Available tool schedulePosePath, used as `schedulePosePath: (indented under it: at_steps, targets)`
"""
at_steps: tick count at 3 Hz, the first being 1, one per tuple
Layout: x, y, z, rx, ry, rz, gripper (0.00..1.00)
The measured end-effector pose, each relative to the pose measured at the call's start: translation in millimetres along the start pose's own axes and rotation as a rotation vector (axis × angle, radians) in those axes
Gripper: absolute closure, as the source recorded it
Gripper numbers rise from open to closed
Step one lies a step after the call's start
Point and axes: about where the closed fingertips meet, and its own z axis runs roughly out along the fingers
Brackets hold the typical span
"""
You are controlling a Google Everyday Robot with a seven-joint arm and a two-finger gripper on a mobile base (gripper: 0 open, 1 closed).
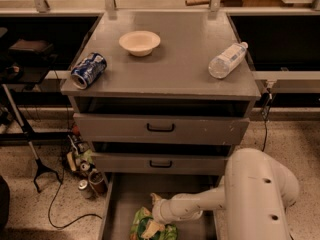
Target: Pick green rice chip bag from bottom drawer and place on counter
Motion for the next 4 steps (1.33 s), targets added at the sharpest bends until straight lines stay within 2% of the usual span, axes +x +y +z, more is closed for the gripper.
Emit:
schedulePosePath:
  at_steps: [2,4]
  targets:
    - [13.7,-10.9,18.7,0.031,0.038,-0.002,0.0]
    - [32.5,-14.7,25.5,0.026,0.04,0.029,0.0]
